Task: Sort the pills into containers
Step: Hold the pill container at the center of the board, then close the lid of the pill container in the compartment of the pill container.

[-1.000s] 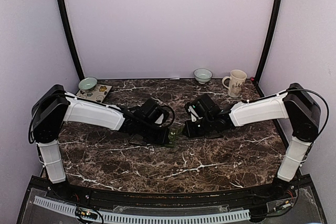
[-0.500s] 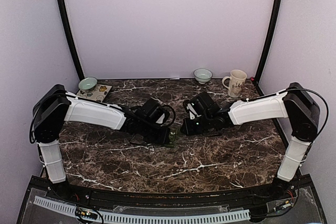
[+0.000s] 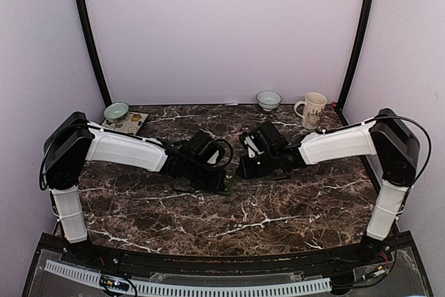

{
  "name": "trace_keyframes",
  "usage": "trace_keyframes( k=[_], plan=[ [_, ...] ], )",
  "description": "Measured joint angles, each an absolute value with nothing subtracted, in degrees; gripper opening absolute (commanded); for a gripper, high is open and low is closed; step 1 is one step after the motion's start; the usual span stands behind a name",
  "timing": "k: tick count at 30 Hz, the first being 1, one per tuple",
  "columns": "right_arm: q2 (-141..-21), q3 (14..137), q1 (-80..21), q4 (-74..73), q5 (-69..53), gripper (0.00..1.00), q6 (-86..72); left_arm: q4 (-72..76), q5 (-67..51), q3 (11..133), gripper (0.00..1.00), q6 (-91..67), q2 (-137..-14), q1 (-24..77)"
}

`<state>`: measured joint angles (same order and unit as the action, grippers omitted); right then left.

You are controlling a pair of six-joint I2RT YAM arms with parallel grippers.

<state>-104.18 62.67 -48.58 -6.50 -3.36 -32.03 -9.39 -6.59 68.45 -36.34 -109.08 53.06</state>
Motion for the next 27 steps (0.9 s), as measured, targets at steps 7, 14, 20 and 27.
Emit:
trace_keyframes(
  k=[7,14,20,27],
  plan=[
    [-105.03,64.07,-48.58,-6.07,-4.08,0.15,-32.01,-9.39,-6.55,68.45,0.00,-36.36,-109.08,53.15],
    [-106.15,64.42,-48.58,-6.13,-4.91,0.15,-32.01,-9.39,-6.55,68.45,0.00,-36.34,-109.08,53.25],
    [-107.81,66.65,-48.58,-5.96,-5.78,0.16,-32.01,-9.39,-6.55,68.45,0.00,-36.34,-109.10,53.25],
    [-109.06,67.92,-48.58,-6.04,-6.28,0.23,-31.86,-9.41,-6.55,68.49,0.00,-36.32,-109.12,53.25]
  ],
)
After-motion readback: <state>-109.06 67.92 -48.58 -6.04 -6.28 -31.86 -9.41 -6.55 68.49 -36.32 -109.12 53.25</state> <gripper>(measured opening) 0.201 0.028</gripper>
